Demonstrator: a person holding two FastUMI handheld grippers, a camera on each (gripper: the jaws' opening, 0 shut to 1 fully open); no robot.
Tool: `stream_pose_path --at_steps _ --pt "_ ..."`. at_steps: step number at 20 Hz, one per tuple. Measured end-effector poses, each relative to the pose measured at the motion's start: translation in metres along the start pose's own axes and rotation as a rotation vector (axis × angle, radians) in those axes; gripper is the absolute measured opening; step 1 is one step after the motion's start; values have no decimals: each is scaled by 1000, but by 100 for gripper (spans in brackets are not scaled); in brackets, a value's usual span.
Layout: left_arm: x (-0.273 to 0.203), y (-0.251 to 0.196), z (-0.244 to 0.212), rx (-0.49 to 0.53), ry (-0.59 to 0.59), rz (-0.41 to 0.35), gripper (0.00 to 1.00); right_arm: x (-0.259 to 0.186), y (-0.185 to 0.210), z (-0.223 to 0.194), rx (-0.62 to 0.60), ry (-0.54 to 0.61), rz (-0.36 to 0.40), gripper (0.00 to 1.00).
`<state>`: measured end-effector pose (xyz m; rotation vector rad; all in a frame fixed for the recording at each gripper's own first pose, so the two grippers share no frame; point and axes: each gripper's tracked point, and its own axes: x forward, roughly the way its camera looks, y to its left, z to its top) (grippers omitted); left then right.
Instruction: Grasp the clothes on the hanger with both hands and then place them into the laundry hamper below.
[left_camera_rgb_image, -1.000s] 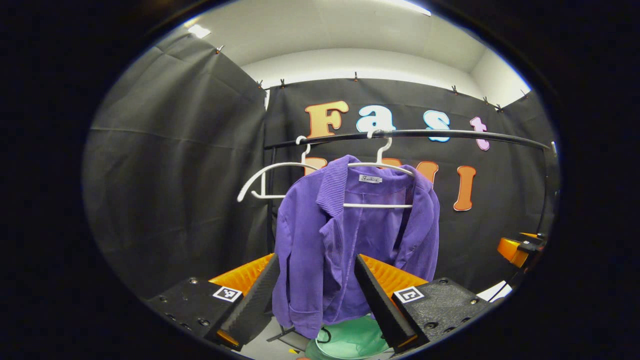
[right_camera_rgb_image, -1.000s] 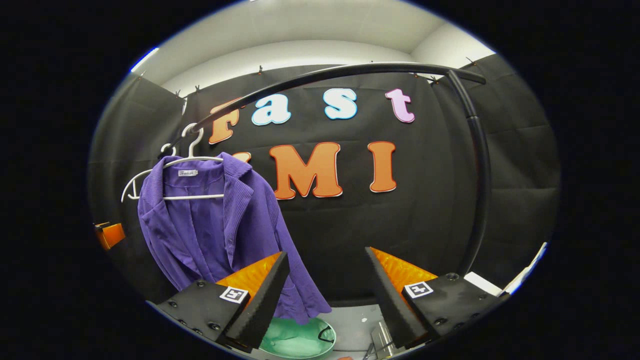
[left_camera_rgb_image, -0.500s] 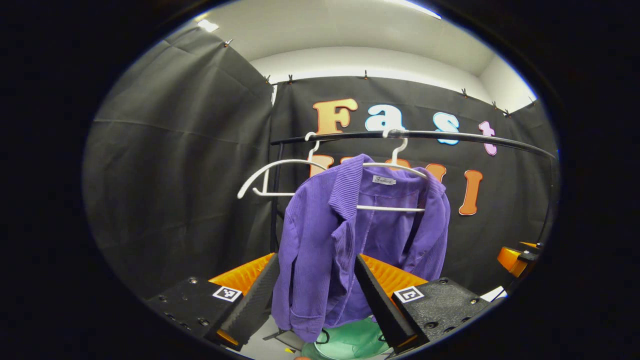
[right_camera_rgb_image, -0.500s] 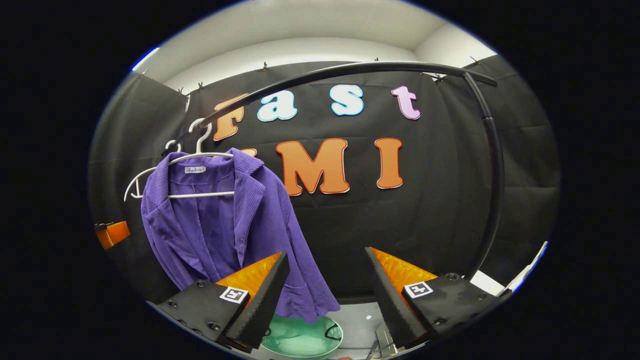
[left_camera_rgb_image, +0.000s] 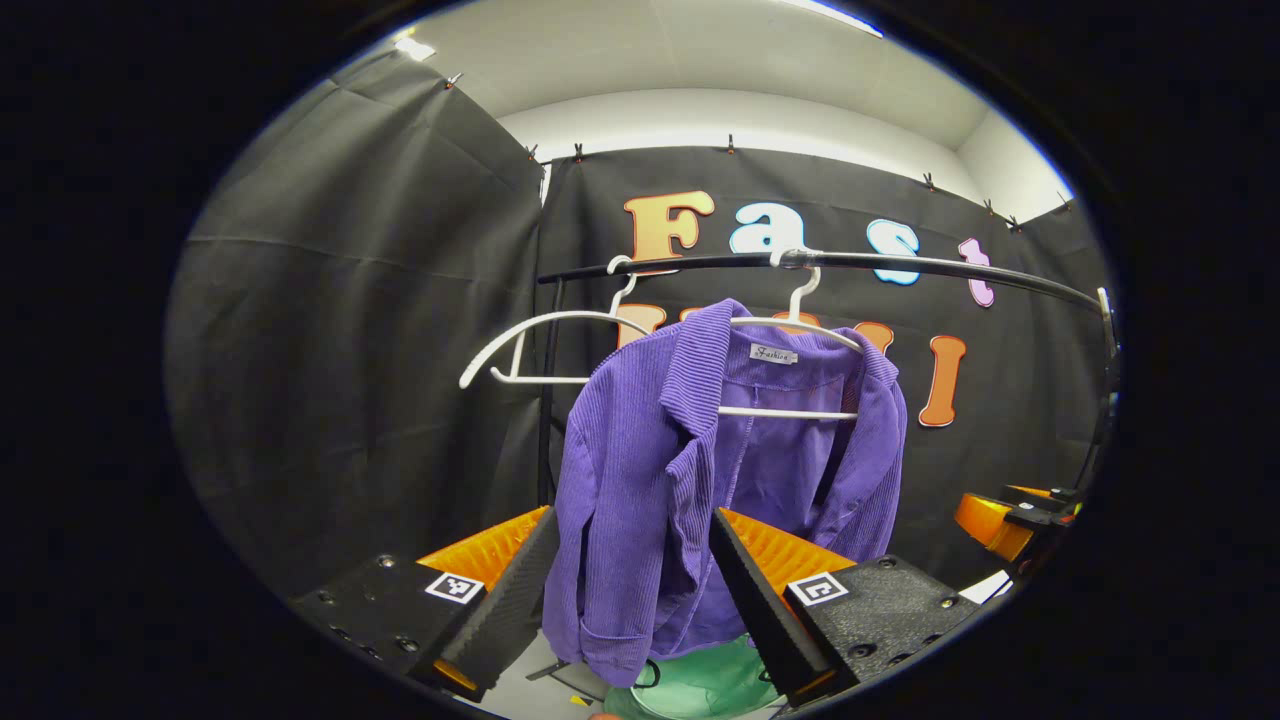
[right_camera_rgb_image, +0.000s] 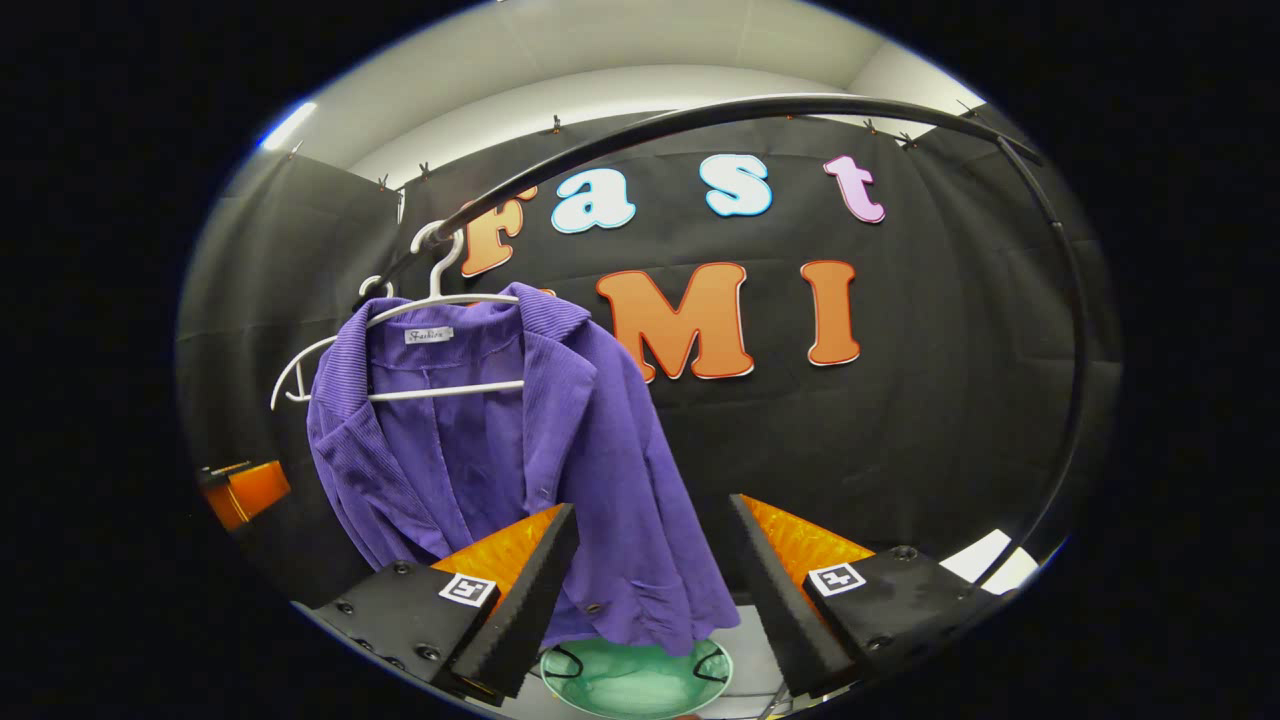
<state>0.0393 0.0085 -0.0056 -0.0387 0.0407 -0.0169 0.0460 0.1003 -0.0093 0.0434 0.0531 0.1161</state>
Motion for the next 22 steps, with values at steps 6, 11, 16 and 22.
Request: stream_pose_path --at_steps 6,11,16,22 --pt "12 5 -3 -9 13 7 93 60 42 -5 15 17 77 100" --pt "37 -1 9 11 -21 16 95 111 65 -12 33 43 112 98" --pt "83 -21 10 -12 -28 10 96 143 70 -11 4 29 102 91" --pt "134 -36 -9 5 4 13 93 167 75 -4 -78 -1 96 84"
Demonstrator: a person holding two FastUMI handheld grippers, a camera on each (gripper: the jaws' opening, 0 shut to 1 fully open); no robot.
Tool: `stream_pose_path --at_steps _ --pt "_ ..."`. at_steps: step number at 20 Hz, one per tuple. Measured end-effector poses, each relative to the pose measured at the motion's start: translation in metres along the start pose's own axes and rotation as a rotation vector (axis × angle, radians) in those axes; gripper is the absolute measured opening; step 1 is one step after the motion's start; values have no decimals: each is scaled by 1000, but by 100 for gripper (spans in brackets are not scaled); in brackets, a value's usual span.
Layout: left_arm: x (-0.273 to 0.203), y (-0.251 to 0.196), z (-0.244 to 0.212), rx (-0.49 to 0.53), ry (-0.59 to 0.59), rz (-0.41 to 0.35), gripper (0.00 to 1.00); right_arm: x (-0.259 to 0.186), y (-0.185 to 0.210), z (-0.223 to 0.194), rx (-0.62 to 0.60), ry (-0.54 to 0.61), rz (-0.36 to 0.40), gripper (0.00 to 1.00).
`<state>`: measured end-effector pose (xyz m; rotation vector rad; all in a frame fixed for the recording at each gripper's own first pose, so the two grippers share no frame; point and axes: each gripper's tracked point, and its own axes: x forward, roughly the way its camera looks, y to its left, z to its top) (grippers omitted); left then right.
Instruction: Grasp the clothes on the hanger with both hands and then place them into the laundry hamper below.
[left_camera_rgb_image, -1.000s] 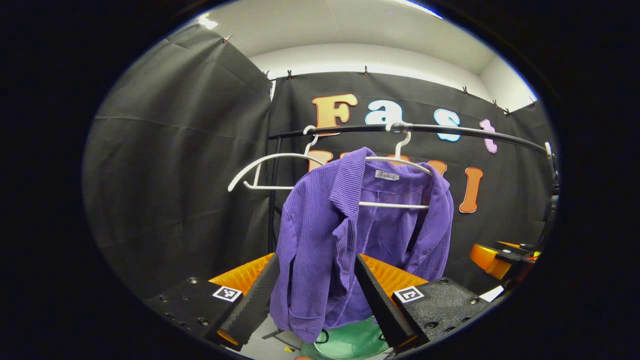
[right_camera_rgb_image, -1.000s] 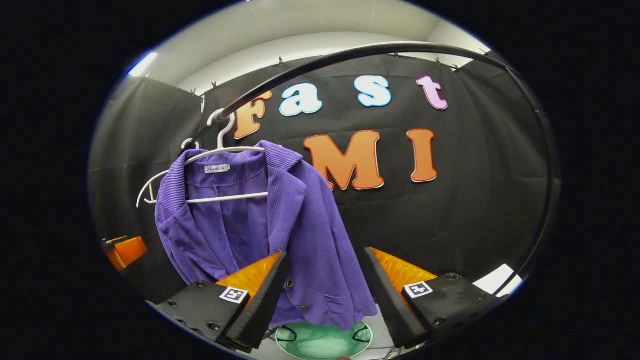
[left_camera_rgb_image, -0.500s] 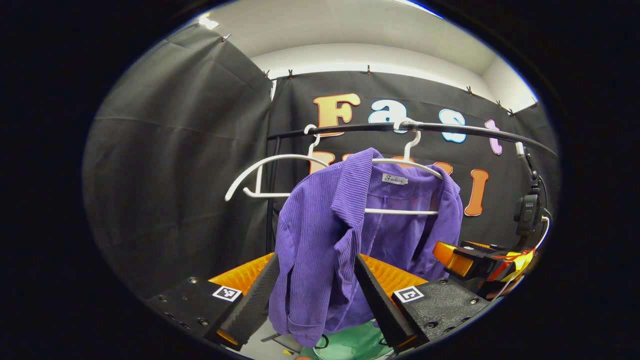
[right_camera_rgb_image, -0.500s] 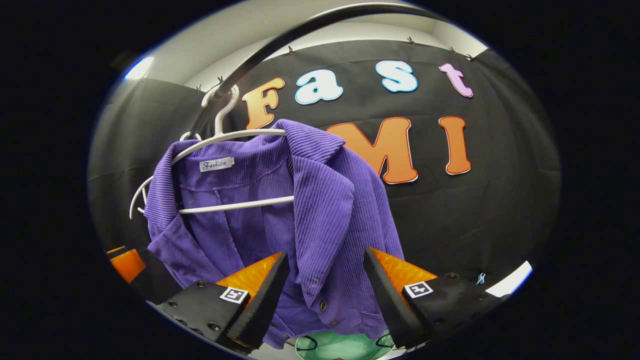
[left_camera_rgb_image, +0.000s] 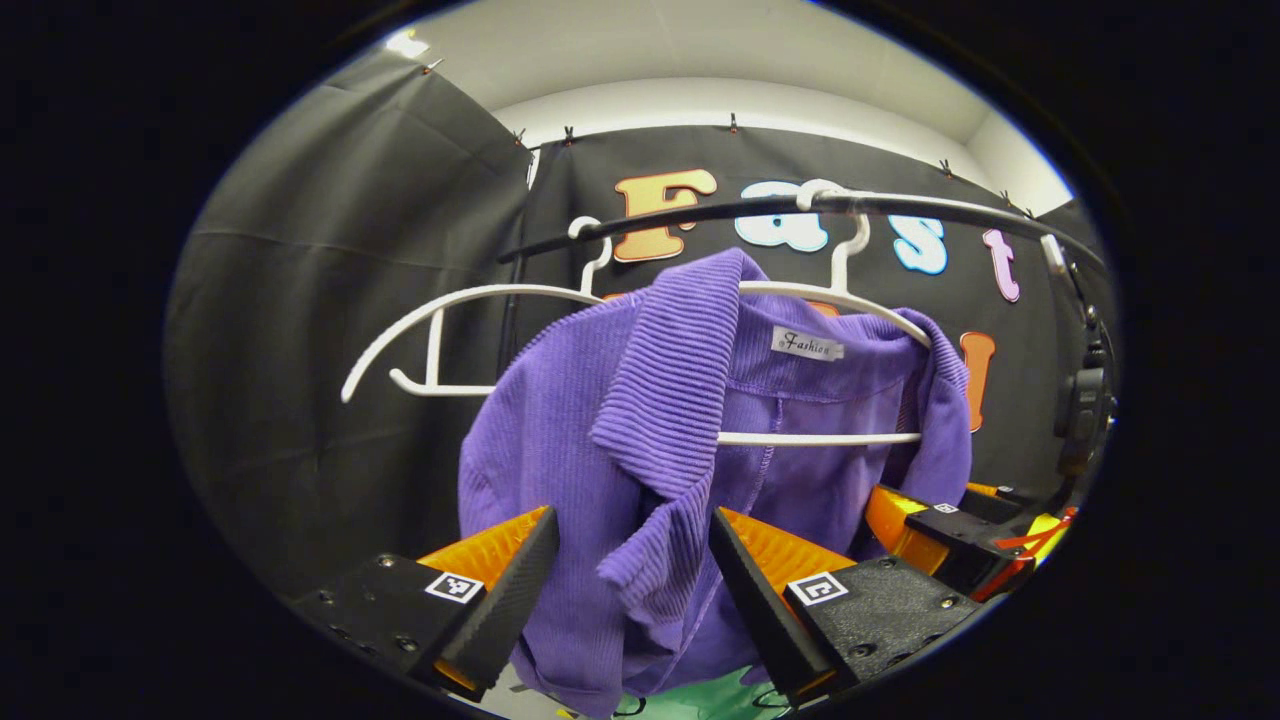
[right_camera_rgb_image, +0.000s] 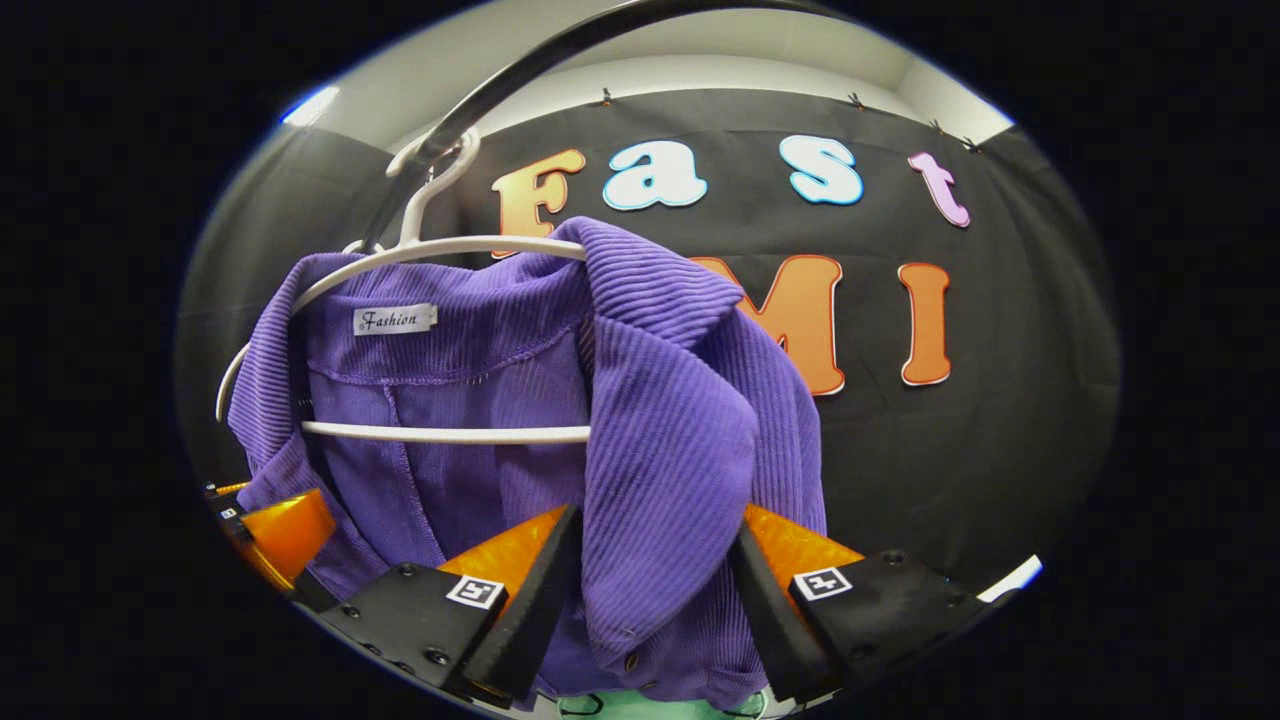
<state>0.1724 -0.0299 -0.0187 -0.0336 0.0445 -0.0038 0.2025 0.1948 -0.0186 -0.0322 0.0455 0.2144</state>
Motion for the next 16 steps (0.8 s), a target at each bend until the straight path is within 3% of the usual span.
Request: stream_pose_path --at_steps 1,2,3,6,8,9,10,13,14,15,16 --pt "5 -1 -3 5 8 4 92 0 0 -5 -4 14 -4 88" --pt "8 1 -6 16 14 13 91 1 -1 -9 3 25 -6 86" --pt "8 5 -5 31 3 23 78 1 -2 -11 14 25 -5 69" --pt "9 8 -6 66 2 17 41 -1 -20 -14 38 29 -29 36" --pt "3 27 1 77 -14 63 16 -10 -41 -9 72 18 -70 14" --pt "2 26 3 71 -5 36 4 -13 -48 -4 79 9 -79 14" --pt "-2 25 2 68 13 15 2 -19 -60 -1 67 0 -113 7" --pt "-13 40 18 99 23 3 1 -39 -87 27 11 -63 -172 9" --pt "-17 47 28 104 17 1 0 -44 -94 38 3 -78 -184 2" --pt "-21 53 39 103 8 -4 0 -50 -102 50 2 -92 -193 9" --pt "-25 59 49 98 -3 -6 0 -55 -108 62 3 -107 -201 9"
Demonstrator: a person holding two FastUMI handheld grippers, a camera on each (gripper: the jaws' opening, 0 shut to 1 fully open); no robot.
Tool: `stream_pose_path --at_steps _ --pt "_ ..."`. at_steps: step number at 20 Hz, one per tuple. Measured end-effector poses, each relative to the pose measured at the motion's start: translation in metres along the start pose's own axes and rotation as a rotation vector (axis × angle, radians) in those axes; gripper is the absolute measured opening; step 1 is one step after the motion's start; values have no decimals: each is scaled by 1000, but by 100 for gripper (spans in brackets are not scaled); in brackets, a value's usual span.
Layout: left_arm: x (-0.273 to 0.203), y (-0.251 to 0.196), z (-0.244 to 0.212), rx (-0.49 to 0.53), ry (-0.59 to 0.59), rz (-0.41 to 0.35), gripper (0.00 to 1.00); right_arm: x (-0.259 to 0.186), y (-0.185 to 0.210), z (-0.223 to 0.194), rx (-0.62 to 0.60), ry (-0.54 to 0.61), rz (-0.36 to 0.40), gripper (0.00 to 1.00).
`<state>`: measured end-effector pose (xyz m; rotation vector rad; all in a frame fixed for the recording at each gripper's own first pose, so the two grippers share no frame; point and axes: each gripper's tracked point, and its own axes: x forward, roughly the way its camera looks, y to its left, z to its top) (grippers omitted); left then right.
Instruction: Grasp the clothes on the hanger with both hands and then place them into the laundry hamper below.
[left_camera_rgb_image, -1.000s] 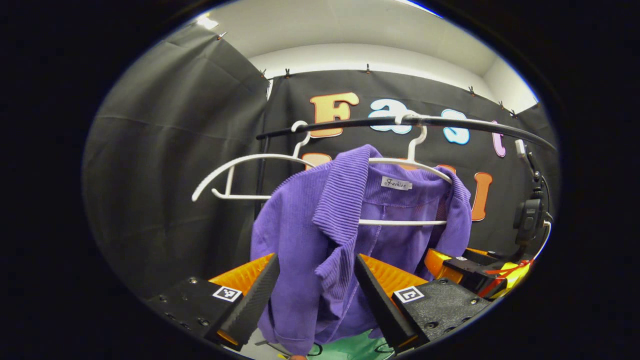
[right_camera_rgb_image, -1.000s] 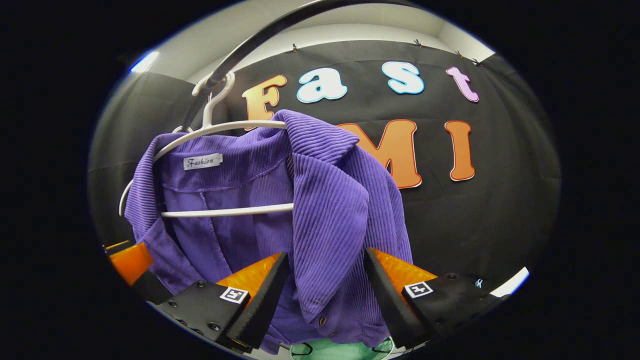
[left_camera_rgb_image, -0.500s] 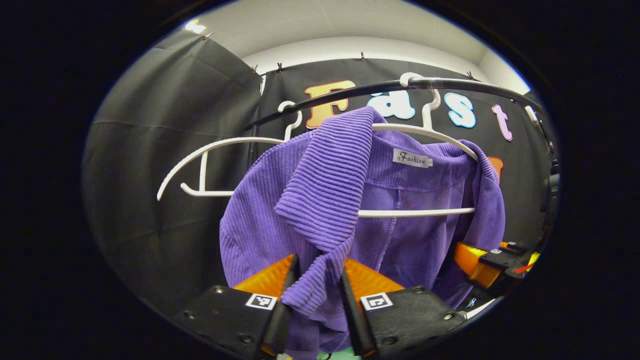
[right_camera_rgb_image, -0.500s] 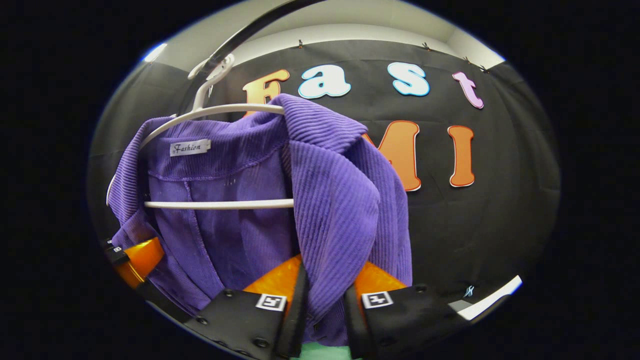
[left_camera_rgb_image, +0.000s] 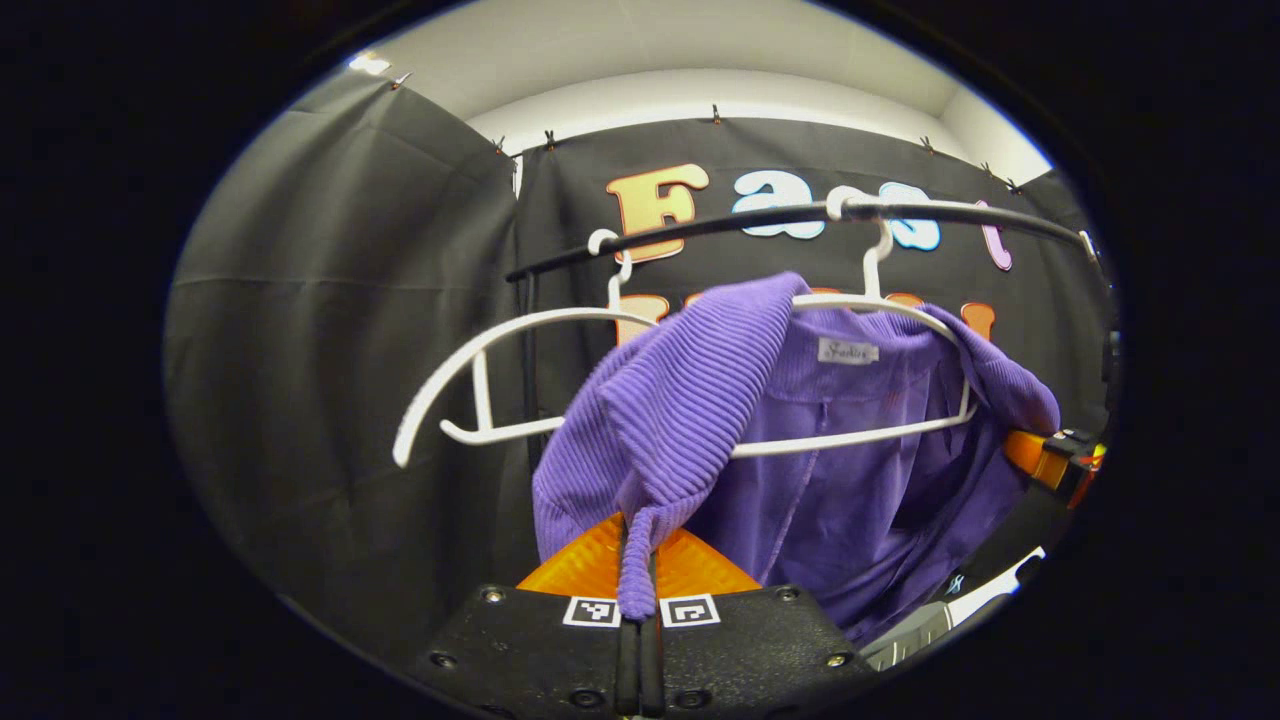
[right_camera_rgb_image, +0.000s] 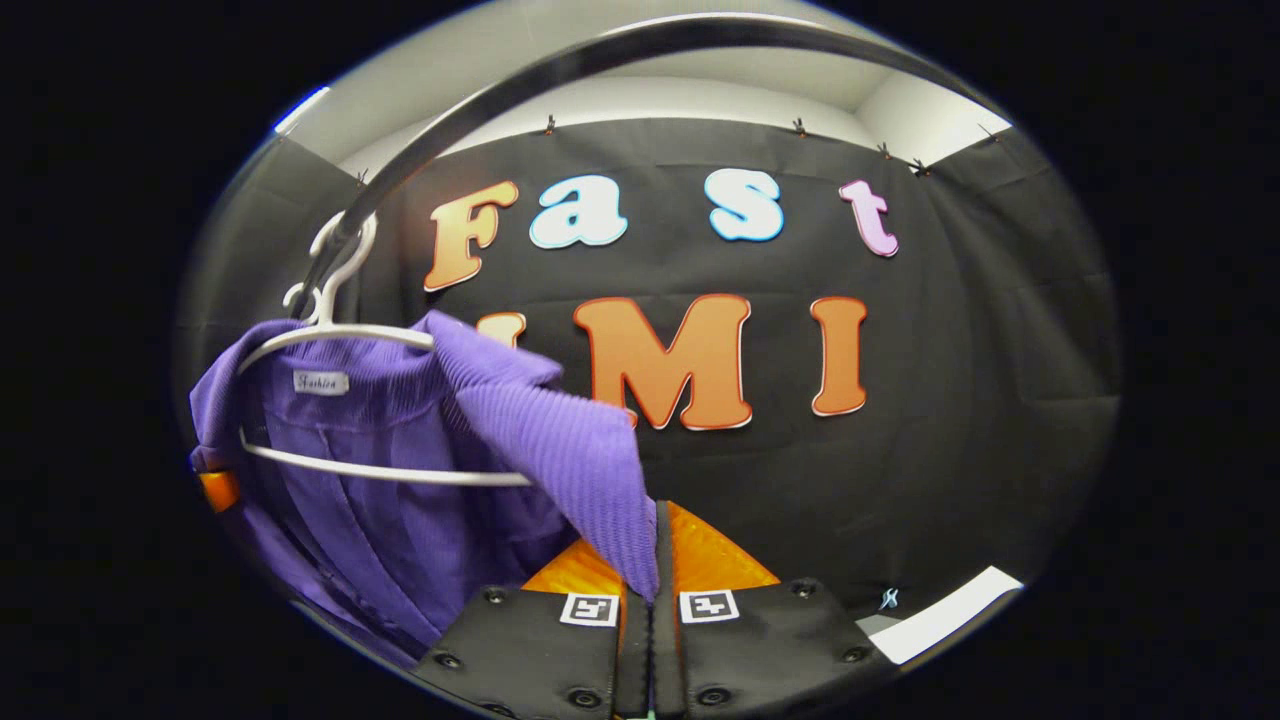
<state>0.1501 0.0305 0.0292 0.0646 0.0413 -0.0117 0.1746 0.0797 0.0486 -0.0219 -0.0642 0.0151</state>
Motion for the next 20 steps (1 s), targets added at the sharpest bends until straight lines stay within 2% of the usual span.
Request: stream_pose_path --at_steps 3,7,11,14,15,16,18,20 --pt "-10 33 36 -12 -59 25 2 0 -24 24 -33 -55 -48 9" --pt "-8 63 76 31 -133 53 0 4 -44 45 -116 -137 -119 9" --pt "2 84 103 64 -188 44 0 16 -52 64 -220 -175 -122 9" --pt "26 89 82 86 -145 23 0 30 -50 50 -215 -150 -99 9" --pt "34 88 69 77 -112 11 0 27 -59 36 -222 -116 -136 9" --pt "40 85 57 72 -80 4 0 33 -56 25 -227 -94 -132 9" --pt "45 83 42 97 -67 16 0 40 -51 9 -286 -112 -125 9" --pt "45 80 37 111 -67 20 0 37 -47 -6 -292 -98 -122 9"
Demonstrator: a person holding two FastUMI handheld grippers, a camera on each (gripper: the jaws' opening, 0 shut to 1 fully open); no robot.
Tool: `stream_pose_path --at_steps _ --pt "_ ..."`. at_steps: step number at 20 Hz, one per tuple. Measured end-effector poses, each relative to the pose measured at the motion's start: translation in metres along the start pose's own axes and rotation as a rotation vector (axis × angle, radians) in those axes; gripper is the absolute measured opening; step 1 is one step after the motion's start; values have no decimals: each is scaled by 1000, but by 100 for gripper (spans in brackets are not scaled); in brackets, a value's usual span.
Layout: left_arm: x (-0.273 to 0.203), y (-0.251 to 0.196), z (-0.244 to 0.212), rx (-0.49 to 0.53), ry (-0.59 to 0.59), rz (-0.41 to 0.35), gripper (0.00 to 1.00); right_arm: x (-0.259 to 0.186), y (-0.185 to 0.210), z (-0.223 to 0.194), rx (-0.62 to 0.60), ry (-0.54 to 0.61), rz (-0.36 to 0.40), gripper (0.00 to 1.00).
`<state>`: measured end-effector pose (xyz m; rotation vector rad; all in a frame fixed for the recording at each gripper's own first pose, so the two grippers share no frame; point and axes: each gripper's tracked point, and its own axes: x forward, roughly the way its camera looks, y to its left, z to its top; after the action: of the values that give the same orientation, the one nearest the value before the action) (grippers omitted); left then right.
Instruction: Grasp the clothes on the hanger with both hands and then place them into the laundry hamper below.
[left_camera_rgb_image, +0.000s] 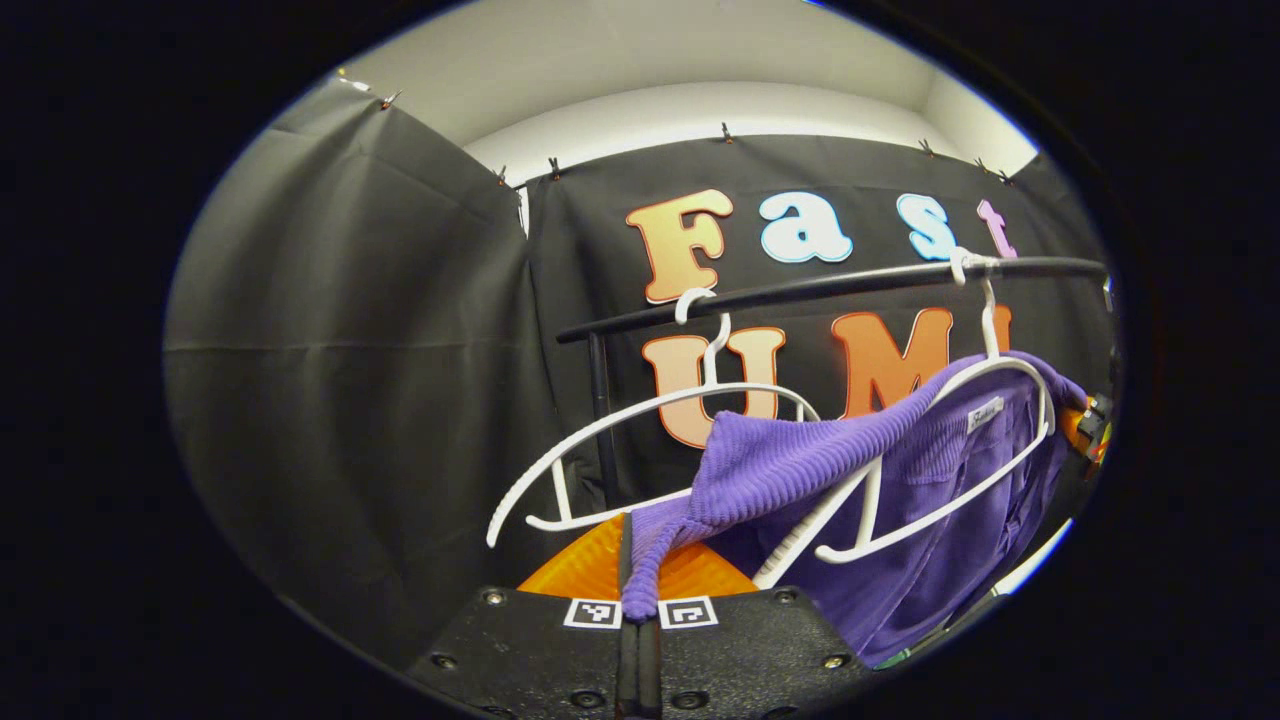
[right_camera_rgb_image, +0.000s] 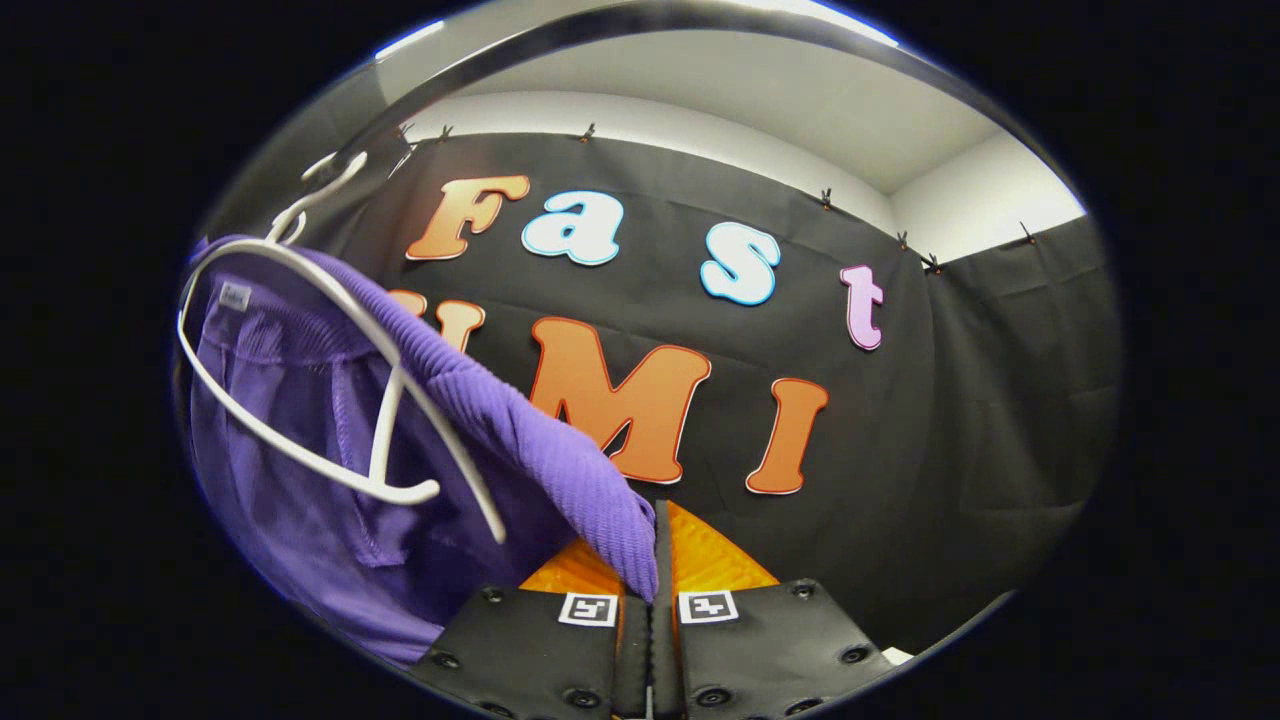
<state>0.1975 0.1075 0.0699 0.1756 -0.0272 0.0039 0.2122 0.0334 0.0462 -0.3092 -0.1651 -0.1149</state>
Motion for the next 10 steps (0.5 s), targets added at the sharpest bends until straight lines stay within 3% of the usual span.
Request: stream_pose_path --at_steps 5,10 --pt "8 -8 -18 -55 39 -27 0 -1 11 -11 83 39 24 9" --pt "21 -9 -19 -63 37 -30 0 9 25 -27 239 94 77 9"
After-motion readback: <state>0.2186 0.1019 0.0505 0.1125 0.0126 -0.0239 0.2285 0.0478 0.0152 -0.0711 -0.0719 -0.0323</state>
